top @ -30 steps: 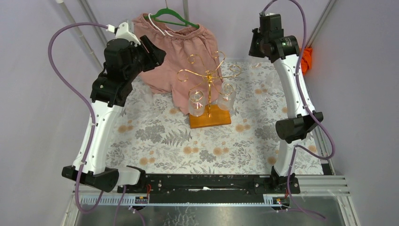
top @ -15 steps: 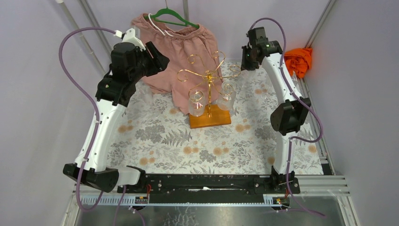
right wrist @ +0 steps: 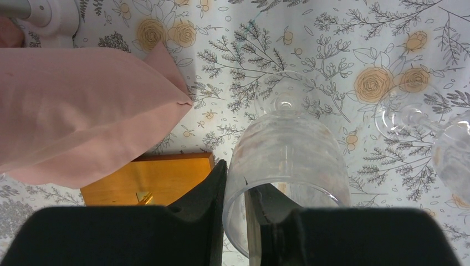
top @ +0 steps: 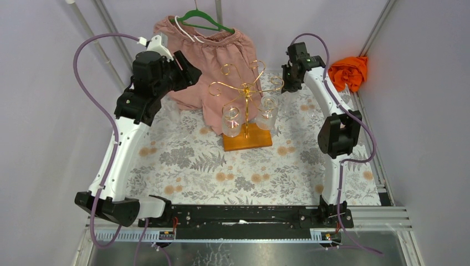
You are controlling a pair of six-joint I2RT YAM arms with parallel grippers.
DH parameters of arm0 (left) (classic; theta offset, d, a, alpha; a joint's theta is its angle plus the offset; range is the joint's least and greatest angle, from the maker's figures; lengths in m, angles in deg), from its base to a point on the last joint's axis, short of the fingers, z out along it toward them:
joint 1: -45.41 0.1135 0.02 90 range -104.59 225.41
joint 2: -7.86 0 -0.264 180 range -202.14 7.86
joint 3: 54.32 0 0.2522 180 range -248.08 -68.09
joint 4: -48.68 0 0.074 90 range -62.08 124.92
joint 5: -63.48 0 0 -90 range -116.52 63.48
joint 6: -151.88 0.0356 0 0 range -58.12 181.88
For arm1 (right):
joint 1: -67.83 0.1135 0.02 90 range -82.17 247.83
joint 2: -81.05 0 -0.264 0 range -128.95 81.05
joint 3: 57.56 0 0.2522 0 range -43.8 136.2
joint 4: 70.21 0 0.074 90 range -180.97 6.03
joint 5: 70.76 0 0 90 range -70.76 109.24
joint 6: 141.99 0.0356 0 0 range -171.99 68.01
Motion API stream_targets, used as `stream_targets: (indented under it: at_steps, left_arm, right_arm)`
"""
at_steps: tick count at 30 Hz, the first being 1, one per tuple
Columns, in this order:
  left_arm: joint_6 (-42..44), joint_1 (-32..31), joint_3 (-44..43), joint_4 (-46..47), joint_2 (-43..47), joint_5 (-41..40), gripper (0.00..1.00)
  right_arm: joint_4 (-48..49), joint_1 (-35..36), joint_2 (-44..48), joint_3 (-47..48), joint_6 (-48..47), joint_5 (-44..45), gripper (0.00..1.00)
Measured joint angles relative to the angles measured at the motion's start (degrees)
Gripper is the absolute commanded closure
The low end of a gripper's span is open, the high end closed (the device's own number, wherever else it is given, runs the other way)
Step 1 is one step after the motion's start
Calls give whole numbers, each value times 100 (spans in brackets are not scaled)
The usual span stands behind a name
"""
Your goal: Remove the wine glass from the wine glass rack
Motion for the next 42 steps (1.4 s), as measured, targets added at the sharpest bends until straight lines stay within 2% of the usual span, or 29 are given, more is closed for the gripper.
stream_targets:
  at_steps: [15, 16, 18, 19, 21, 24, 34, 42]
  left_arm:
    - [2, 0, 31, 35, 0, -2, 39]
    - [0, 0, 31, 35, 0, -2, 39]
    - [2, 0, 31, 35, 0, -2, 39]
    - [2, 0, 31, 35, 0, -2, 39]
    - [2, 0, 31, 35, 0, -2, 39]
    - [2, 0, 31, 35, 0, -2, 39]
    - [2, 0, 31, 37, -42, -2, 39]
    - [0, 0, 98, 52, -72, 0, 38]
  right_arm:
    - [122, -2, -254, 2, -33, -39, 100]
    - [120, -2, -254, 7, -33, -39, 95]
    - [105, -2, -260, 20, -35, -39, 76]
    - [92, -2, -264, 37, -35, -39, 71]
    - [74, -2, -275, 66, -44, -37, 64]
    - [59, -2, -275, 81, -57, -35, 60]
    - [-28, -2, -221, 87, -61, -33, 57]
    - [-76, -2, 468, 138, -17, -33, 57]
